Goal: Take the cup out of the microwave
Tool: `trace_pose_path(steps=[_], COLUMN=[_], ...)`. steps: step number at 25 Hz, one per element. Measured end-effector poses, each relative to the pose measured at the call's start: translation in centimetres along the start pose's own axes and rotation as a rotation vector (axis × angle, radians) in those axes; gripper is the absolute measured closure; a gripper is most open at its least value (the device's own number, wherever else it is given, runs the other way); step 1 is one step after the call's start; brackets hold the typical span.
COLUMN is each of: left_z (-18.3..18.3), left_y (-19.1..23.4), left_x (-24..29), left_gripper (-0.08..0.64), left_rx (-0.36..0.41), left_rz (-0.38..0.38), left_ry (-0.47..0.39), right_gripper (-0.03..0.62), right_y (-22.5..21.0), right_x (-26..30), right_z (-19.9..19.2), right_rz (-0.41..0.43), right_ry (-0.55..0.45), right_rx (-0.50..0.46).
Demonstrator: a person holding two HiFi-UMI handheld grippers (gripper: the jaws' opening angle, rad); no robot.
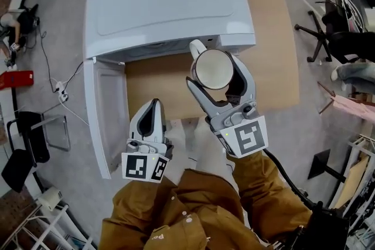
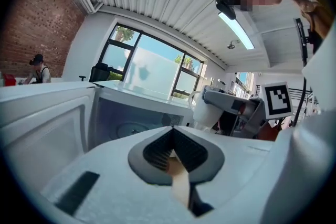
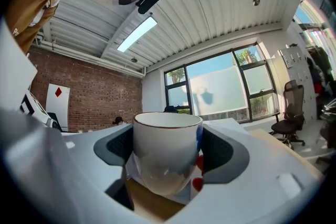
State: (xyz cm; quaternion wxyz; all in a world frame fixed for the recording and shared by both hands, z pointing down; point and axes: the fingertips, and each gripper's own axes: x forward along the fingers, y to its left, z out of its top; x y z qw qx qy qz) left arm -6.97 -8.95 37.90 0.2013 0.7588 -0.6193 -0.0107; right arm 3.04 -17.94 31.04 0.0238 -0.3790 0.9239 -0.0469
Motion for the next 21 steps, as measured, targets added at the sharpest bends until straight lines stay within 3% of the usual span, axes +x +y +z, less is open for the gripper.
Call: trace_pose_path(steps=[8,21], left_z=[4.0,8.0], left_y=[-3.6,-6.4], left_x=[-0.6,-2.9], left_gripper=[0.555,0.555], left_rx=[0.029,0.057], left_rz=[-0.055,-0.057], left_ry=[-0.042,-0.092], right_gripper=[0.202,0.202], right_y=[-0.1,0.6], right_x=[-1.5,-6.0], right_z=[4.4,6.9], right_rz=[-0.012,-0.061], right_ry=[-0.006,0.032], right_rx=[-0.027,-0.025])
